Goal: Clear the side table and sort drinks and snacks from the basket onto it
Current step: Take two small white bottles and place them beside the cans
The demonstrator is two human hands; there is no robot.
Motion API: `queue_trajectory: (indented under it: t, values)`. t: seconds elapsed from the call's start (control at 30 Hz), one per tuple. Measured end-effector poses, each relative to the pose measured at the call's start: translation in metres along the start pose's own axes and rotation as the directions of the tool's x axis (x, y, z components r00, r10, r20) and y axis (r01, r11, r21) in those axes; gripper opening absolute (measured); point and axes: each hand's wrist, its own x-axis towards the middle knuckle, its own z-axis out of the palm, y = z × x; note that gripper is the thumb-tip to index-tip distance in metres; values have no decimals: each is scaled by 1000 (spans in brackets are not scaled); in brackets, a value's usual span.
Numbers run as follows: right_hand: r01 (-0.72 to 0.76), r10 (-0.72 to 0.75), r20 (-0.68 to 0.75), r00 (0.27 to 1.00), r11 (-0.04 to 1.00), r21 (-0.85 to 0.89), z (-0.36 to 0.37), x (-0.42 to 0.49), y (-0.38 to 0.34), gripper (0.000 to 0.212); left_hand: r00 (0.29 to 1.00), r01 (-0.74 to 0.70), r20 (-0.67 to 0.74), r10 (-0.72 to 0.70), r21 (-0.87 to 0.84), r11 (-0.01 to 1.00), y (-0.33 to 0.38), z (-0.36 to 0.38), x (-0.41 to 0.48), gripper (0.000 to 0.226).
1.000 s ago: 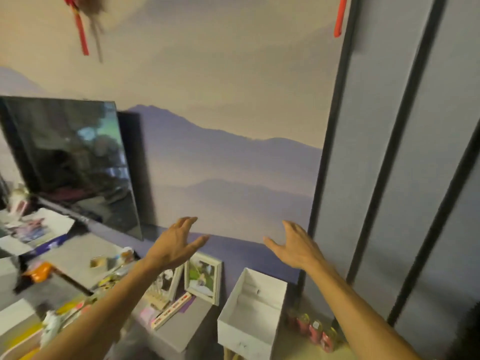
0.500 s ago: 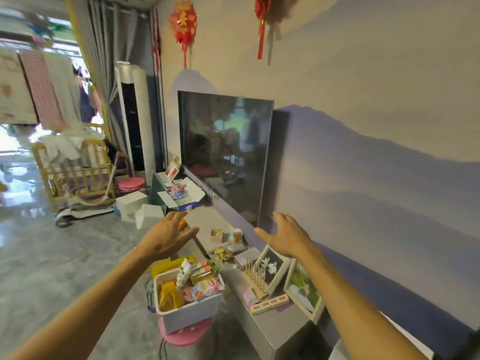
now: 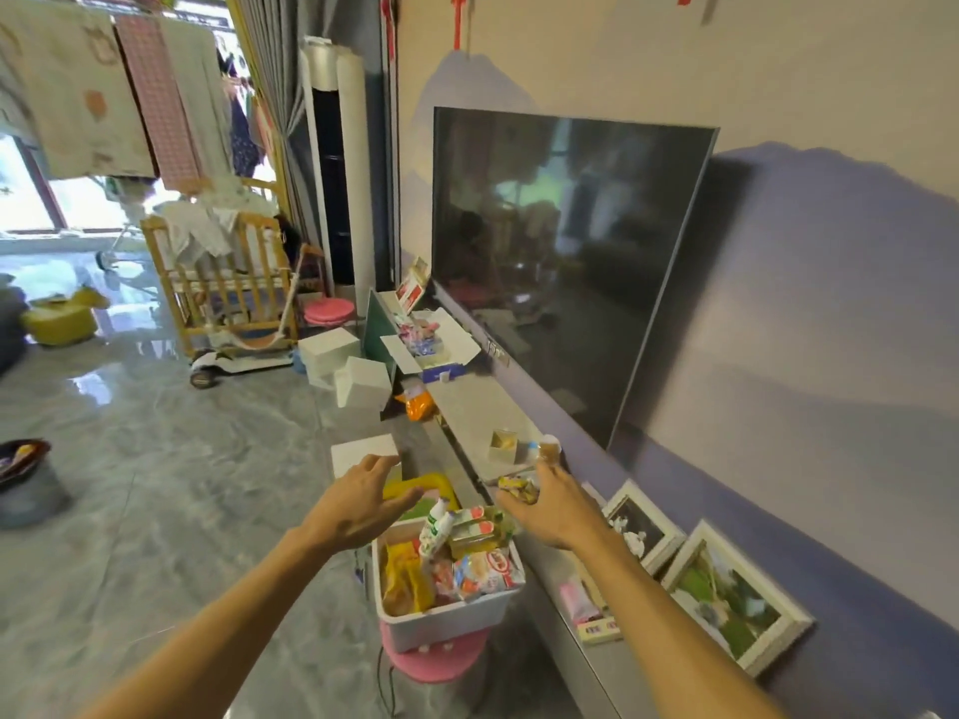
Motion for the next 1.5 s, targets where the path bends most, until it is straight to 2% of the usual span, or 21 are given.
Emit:
queue_trajectory:
  t: [0.07,0.23,0.43,0.57,0.67,0.77,0.87,1.0,1.03,1.23,1.37,1.43,1.5]
  values:
    - [-16,15,37,999,1000,15,17,32,6,99,999,28,28,-29,9,1000,-9,15,31,96]
    - [-70,62,114,992,995,70,62,118,25,116,992,41,117,-49,74,996,-19,43,104,87]
    - [-122,109,164,980,990,73,106,188,36,110,965,15,257,-50,138,990,-39,74,189,90]
    - [-219,196,205,959,971,95,151,224,40,99,945,-41,328,-12,154,987,-66,99,250,107]
    - [-308,273,221,936,940,144,209,256,47,100,920,-129,389,38,210,969,-95,126,298,109]
    - [-380,346,214,914,913,147,254,274,35,103,880,-220,469,76,262,940,-130,162,342,126]
    - [-440,417,164,894,885,152,311,298,30,103,833,-297,542,108,273,915,-165,206,381,130]
    - [-530,523,83,848,837,138,394,327,41,126,793,-384,590,153,288,877,-205,268,412,105]
    - [-547,543,62,837,829,118,416,335,47,126,787,-400,594,167,285,871,-214,285,418,105]
    - [-509,511,-104,854,860,41,508,370,72,106,745,-441,619,247,179,879,-259,381,461,114]
    - [-524,523,-286,803,848,78,537,379,71,96,761,-352,595,259,42,935,-272,418,478,96]
    - [-525,530,-324,783,844,112,541,379,69,91,755,-325,595,275,-24,946,-277,426,480,84]
    - [-520,528,-347,775,845,124,543,377,67,78,773,-289,574,272,-64,955,-282,427,478,83]
